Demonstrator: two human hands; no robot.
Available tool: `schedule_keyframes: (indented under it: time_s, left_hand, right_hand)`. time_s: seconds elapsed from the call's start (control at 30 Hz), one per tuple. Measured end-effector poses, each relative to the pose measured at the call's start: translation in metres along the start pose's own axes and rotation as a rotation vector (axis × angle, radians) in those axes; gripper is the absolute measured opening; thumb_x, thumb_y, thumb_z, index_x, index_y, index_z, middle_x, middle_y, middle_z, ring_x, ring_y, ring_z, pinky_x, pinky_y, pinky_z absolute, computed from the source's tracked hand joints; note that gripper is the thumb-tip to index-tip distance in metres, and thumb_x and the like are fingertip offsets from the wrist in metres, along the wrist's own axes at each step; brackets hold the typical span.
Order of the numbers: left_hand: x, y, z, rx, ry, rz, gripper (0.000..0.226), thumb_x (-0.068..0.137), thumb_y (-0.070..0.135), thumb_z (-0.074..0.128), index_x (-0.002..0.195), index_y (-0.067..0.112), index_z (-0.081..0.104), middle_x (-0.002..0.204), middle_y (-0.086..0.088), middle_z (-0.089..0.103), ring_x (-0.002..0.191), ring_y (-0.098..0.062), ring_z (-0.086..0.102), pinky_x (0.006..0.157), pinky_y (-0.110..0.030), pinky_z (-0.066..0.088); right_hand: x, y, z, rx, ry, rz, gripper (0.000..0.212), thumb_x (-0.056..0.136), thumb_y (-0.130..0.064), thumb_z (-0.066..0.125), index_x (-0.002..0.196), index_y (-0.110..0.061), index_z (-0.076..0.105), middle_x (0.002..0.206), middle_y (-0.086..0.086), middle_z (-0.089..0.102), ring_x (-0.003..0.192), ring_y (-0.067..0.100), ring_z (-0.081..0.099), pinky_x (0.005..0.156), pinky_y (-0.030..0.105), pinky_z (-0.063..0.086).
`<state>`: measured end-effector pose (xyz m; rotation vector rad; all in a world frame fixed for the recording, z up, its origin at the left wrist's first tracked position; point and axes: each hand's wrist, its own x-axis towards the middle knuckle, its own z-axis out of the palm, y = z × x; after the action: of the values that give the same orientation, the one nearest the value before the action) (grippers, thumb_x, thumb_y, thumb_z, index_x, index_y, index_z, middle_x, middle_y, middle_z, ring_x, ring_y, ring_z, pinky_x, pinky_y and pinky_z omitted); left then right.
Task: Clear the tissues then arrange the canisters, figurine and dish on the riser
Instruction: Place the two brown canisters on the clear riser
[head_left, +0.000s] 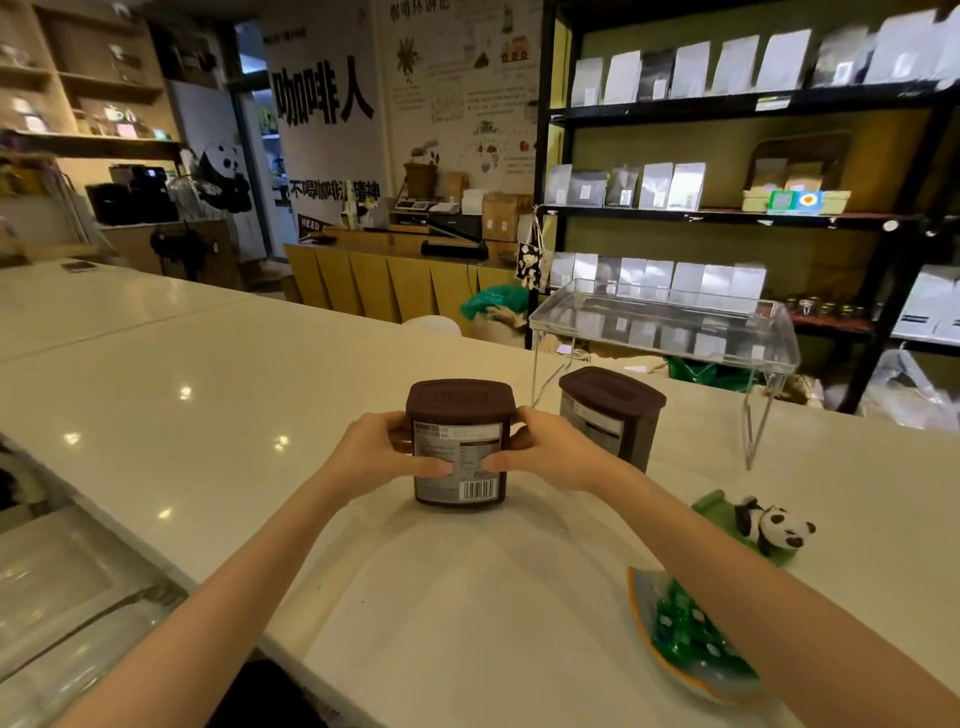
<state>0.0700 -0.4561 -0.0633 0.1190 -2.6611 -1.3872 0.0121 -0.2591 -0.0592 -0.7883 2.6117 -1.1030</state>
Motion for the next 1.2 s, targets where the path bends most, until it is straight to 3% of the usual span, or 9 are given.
schedule_keyframes:
  time_s: [0.13,0.23,0.37,0.53,0.7,0.8,0.97,1.07,1.2]
  left_hand:
    - [0.010,0.022,-0.007,-0.021,0.054,0.050,0.065,0.061,0.016,0.083,0.121,0.011,0.058,0.114,-0.003,0.067,0.099,-0.019,0.062,0.088,-0.033,0.051]
    - [0.022,0.045,-0.012,-0.027,0.080,0.112,0.061,0.060,0.020,0.083,0.117,0.014,0.060,0.103,0.002,0.067,0.094,-0.016,0.063,0.085,-0.032,0.053]
    - [0.045,0.080,-0.016,-0.032,0.118,0.228,0.059,0.059,0.023,0.082,0.112,0.015,0.059,0.094,0.010,0.064,0.085,-0.004,0.059,0.070,-0.017,0.047]
    - [0.094,0.122,-0.011,-0.127,0.144,0.261,0.057,0.061,0.030,0.081,0.107,0.014,0.051,0.096,0.006,0.060,0.090,-0.014,0.058,0.074,-0.027,0.049]
    - [0.149,0.154,0.005,-0.223,0.192,0.334,0.059,0.058,0.029,0.083,0.107,0.016,0.053,0.096,0.008,0.061,0.092,-0.013,0.060,0.076,-0.028,0.052]
    - [0.176,0.169,0.022,-0.303,0.246,0.375,0.065,0.056,0.029,0.085,0.113,0.012,0.058,0.097,0.006,0.064,0.089,-0.009,0.061,0.071,-0.018,0.051]
    - [0.219,0.179,0.056,-0.385,0.338,0.346,0.059,0.056,0.031,0.085,0.109,0.013,0.063,0.103,0.000,0.070,0.090,-0.009,0.061,0.070,-0.018,0.049]
    - [0.240,0.177,0.074,-0.365,0.372,0.302,0.063,0.056,0.034,0.084,0.110,0.012,0.060,0.111,-0.005,0.069,0.095,-0.014,0.062,0.078,-0.024,0.049]
    - [0.260,0.169,0.088,-0.249,0.363,0.294,0.068,0.058,0.043,0.081,0.113,0.011,0.056,0.114,-0.006,0.068,0.104,-0.021,0.063,0.079,-0.026,0.047]
  right_hand:
    - [0.000,-0.007,-0.021,0.057,0.065,-0.043,0.062,0.076,-0.032,0.070,0.129,-0.013,0.044,0.116,0.008,0.066,0.101,0.020,0.063,0.090,0.039,0.052]
    - [0.000,-0.015,-0.043,0.092,0.104,-0.077,0.059,0.078,-0.030,0.068,0.130,-0.015,0.044,0.115,0.004,0.066,0.092,0.012,0.062,0.080,0.025,0.051]
    - [0.002,-0.025,-0.080,0.095,0.200,-0.144,0.049,0.080,-0.027,0.065,0.125,-0.021,0.049,0.112,-0.004,0.065,0.089,0.005,0.061,0.075,0.019,0.049]
    - [0.016,-0.028,-0.131,0.166,0.351,-0.166,0.030,0.082,-0.021,0.063,0.112,-0.020,0.058,0.090,-0.017,0.064,0.072,-0.012,0.062,0.061,0.005,0.049]
    - [0.049,-0.013,-0.172,0.199,0.517,-0.084,0.024,0.080,-0.021,0.066,0.102,-0.017,0.057,0.087,-0.012,0.065,0.077,0.000,0.064,0.059,0.013,0.054]
    - [0.072,-0.001,-0.191,0.284,0.651,-0.028,0.019,0.079,-0.024,0.068,0.093,-0.014,0.060,0.080,-0.007,0.067,0.063,0.000,0.068,0.052,0.011,0.053]
    - [0.109,0.017,-0.206,0.437,0.750,0.006,0.029,0.086,-0.020,0.060,0.111,-0.005,0.060,0.085,0.004,0.067,0.071,0.009,0.064,0.048,0.008,0.050]
    - [0.132,0.029,-0.207,0.442,0.751,0.065,0.032,0.091,-0.021,0.052,0.118,-0.006,0.058,0.100,0.009,0.065,0.080,0.014,0.064,0.055,0.013,0.053]
    - [0.154,0.046,-0.205,0.434,0.763,0.118,0.034,0.094,-0.025,0.045,0.119,-0.007,0.059,0.116,0.014,0.066,0.101,0.023,0.063,0.088,0.033,0.052]
